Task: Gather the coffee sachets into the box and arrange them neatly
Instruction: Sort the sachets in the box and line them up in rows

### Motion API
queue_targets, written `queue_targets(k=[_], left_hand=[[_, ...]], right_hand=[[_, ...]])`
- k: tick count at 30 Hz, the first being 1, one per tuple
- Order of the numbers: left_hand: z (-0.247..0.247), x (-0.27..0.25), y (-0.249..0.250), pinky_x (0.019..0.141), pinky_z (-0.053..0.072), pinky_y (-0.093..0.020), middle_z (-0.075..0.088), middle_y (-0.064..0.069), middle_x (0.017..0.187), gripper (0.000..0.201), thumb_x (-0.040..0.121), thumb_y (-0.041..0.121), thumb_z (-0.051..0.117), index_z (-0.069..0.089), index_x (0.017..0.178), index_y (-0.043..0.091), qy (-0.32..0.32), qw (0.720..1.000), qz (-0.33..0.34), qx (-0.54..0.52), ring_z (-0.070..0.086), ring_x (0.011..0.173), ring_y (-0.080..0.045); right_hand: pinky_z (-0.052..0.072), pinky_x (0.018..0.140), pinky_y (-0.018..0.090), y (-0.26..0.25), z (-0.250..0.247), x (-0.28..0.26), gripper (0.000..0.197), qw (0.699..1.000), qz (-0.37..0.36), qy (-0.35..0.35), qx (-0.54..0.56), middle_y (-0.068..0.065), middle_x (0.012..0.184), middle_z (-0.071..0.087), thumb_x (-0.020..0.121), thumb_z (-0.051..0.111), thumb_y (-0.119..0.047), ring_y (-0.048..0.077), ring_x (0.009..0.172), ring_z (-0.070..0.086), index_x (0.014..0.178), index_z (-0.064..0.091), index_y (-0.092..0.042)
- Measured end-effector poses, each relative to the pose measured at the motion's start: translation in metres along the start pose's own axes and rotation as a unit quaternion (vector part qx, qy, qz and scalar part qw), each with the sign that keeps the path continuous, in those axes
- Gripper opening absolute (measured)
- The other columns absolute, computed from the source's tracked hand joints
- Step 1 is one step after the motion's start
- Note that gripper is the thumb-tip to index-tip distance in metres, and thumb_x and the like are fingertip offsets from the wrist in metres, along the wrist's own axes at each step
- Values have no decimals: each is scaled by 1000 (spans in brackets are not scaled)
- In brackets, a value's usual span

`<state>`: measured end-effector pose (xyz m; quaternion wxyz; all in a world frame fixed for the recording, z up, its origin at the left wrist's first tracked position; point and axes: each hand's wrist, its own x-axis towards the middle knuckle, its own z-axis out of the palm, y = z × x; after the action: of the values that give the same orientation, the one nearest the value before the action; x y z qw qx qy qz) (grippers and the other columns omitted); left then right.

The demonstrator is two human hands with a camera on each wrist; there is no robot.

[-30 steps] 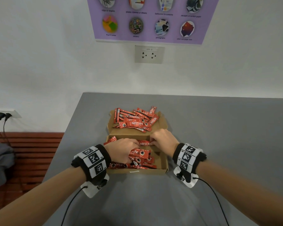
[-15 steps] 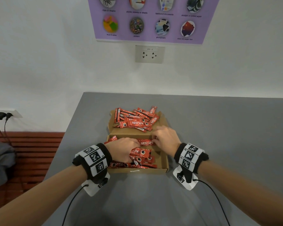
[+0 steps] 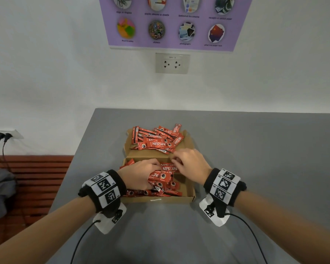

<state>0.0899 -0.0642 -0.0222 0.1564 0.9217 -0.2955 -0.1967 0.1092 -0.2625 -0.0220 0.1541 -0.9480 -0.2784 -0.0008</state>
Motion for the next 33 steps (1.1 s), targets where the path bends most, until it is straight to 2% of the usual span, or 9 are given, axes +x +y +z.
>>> queue_targets(k=[7,11,13,16,19,22,24,29,33], left_hand=[[-15,-7,6,98,41,-22,46,8,124,61,80,23,69,43,135,20,79,995,-32,-49,46,107,-5],[-27,-8,7,84,50,-23,60,3,108,38,83,24,66,55,118,15,158,984,-69,-42,58,91,-9],[-29,-6,10,78,52,-27,63,4,103,31,84,23,64,57,112,14,187,979,-74,-18,61,88,-12],[-27,-2,18,72,51,-27,61,2,98,24,85,20,59,54,108,12,185,976,-91,65,60,85,-16],[-24,0,20,71,52,-27,64,1,100,26,86,25,59,54,109,14,178,976,-99,74,61,84,-16],[-26,-4,15,78,53,-27,64,1,109,40,86,29,63,51,121,15,164,980,-112,27,63,92,-15],[-27,-7,9,83,53,-27,63,-1,115,45,86,26,64,48,126,12,156,979,-127,-17,63,96,-15],[-33,-8,-1,55,45,-14,67,-3,97,26,86,14,63,55,110,9,207,954,-185,-110,58,66,-6],[-43,-8,-1,55,38,-9,64,-1,92,23,87,19,63,57,106,7,304,922,-187,-149,57,70,-9]], right_hand=[[47,90,36,-9,-12,-9,31,995,-26,44,86,-1,109,67,99,37,-28,12,99,60,113,61,-15],[43,87,17,-16,-26,-12,51,976,-42,84,198,-2,112,63,95,27,-45,3,99,54,118,58,-13],[43,79,12,-23,-31,-11,50,971,-49,90,217,-6,105,61,91,33,-51,0,92,54,115,57,-14],[38,66,7,-31,-32,-5,28,961,-39,108,252,-20,84,53,87,61,-38,-11,79,52,100,61,-13],[38,67,2,-30,-33,-1,19,965,-50,93,238,-17,85,59,81,71,-24,-15,74,53,94,67,-10],[39,67,2,-21,-39,0,19,976,-47,76,200,-3,99,67,84,67,-21,-14,69,51,100,68,-11],[41,63,3,-13,-42,0,22,976,-26,78,201,-3,103,64,87,63,-19,-16,66,49,107,67,-9],[48,64,7,3,-42,-5,21,971,-26,102,213,-13,94,52,93,51,-5,-1,67,60,111,62,-8],[39,73,1,12,-45,-3,20,972,-14,140,187,-7,92,50,94,47,1,-1,75,51,103,64,-4]])
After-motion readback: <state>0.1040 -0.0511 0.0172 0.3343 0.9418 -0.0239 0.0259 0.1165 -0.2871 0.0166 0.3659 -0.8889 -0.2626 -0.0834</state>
